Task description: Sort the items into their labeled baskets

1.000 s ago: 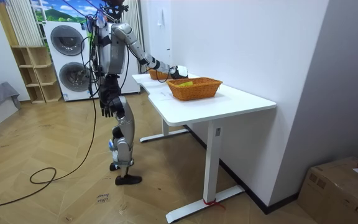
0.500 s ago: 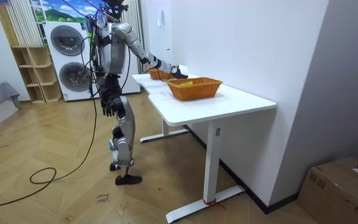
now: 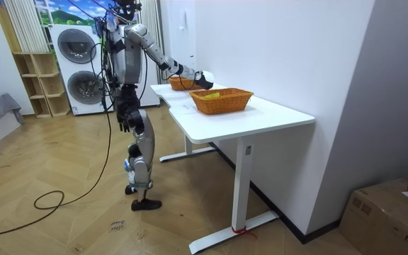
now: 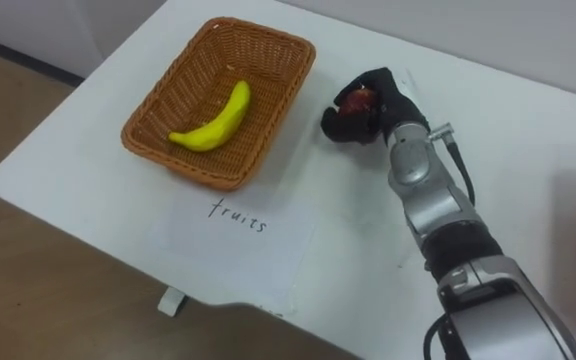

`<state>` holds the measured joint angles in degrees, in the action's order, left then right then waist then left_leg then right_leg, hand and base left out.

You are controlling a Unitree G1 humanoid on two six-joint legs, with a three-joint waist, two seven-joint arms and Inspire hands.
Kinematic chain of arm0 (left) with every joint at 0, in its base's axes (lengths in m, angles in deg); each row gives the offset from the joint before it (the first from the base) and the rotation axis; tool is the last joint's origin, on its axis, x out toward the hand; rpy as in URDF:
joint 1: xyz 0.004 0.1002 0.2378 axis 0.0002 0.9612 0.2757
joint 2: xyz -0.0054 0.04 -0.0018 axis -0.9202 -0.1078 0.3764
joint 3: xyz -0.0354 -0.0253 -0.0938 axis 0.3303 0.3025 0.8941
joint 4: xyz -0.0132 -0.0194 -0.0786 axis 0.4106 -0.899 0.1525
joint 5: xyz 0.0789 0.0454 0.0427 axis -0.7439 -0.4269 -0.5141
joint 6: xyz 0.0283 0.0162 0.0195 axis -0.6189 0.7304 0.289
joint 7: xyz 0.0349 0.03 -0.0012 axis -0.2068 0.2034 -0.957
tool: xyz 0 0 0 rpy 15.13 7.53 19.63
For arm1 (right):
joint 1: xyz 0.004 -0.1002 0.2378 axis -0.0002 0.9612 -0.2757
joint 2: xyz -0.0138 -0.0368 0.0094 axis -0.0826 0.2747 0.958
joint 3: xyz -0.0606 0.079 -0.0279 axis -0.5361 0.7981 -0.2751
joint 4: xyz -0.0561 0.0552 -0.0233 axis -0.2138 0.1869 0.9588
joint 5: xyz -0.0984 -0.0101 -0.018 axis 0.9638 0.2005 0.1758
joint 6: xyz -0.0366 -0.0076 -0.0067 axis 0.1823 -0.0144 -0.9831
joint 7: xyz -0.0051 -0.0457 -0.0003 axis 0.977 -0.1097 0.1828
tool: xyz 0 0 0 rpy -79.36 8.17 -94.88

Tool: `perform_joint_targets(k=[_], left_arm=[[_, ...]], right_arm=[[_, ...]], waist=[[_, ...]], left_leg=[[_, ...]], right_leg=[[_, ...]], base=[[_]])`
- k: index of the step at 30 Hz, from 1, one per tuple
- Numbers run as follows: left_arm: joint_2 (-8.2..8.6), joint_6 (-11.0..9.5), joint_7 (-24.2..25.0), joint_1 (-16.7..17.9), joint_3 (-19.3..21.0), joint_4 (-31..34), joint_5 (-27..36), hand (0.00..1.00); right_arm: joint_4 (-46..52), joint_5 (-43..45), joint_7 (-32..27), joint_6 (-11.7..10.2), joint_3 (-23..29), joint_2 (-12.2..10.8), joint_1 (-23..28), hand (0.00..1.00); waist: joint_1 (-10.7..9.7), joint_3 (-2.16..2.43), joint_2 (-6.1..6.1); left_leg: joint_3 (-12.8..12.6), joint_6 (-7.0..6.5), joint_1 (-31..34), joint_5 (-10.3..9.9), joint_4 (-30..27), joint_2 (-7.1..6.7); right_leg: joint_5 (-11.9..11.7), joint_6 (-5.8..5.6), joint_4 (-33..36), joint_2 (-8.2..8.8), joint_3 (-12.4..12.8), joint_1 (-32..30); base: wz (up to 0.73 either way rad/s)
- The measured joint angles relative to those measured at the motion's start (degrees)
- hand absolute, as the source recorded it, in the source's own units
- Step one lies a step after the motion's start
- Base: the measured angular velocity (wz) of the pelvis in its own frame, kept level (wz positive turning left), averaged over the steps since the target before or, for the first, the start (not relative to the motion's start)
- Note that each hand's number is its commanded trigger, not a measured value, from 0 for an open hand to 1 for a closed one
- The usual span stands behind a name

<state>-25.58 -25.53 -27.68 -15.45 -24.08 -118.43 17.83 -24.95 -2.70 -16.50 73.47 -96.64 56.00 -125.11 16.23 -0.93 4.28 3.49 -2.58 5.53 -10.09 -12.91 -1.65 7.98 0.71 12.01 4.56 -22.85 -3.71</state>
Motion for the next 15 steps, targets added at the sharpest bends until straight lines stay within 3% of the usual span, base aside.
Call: perform_joint_targets(k=[15], left_arm=[[-0.56,0.9,0.0,3.9,5.5,1.6,-3.2,0.0]], right_arm=[[11.1,0.2,0.7,0.5,0.2,0.4,0.2,1.0]], waist=[[-1.3,0.29,0.07]], left_leg=[[0.0,0.03,-4.9,0.0,1.3,-0.02]], right_leg=[[0.0,-0.2,-0.5,-0.29,0.5,4.8]], base=[[0.0]])
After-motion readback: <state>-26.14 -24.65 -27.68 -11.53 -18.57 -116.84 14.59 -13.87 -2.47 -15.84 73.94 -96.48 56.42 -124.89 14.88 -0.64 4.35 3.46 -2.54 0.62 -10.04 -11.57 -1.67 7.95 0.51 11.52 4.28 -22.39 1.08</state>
